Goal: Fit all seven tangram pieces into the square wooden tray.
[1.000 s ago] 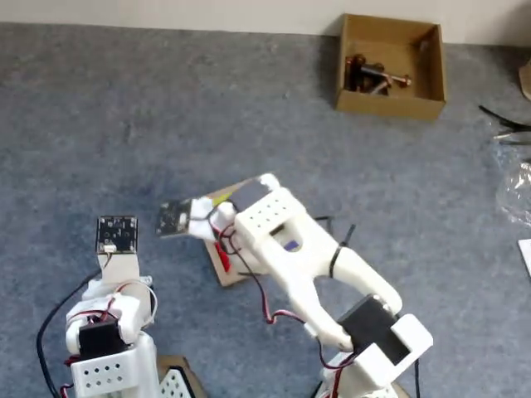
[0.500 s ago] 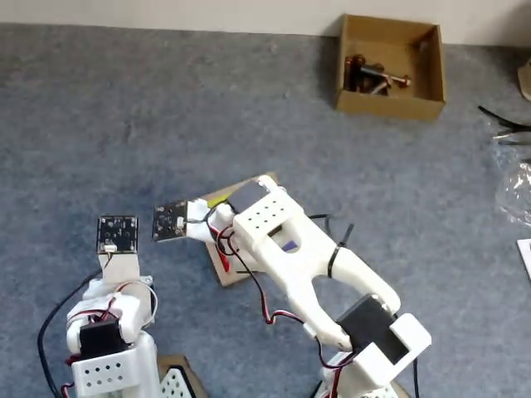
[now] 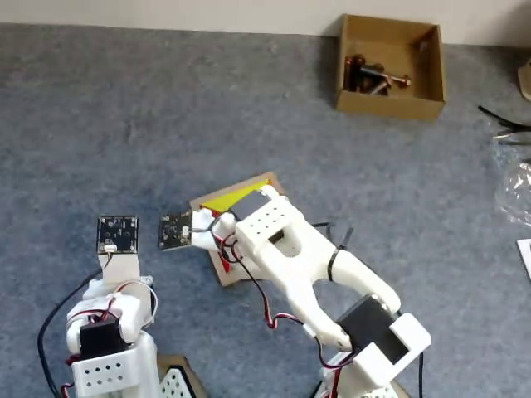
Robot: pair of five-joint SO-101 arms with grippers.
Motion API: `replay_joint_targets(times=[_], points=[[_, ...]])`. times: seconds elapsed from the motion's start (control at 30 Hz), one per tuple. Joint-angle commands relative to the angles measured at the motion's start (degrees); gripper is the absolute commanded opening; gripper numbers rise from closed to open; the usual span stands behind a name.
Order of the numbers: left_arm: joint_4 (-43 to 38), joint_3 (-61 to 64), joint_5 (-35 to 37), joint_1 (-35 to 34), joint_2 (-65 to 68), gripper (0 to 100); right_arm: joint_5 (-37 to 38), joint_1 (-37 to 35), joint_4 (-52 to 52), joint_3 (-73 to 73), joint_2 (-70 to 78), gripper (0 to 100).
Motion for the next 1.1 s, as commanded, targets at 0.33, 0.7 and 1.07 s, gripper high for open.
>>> replay_joint_targets(times=[0.33,0.7,1.07], points=[[0.3,1.1,0.5,-0.7,-0.3,1,0.8,0.9,-1.8,-0.7,-0.8,2.4],[0.3,1.1,0.5,-0.7,-0.3,1,0.7,0.9,-1.8,-0.5,-0.7,5.2],[0.3,1.1,0.5,-0.7,-0.3,1,0.2,0.7,-1.8,-0.3,-0.7,9.8]])
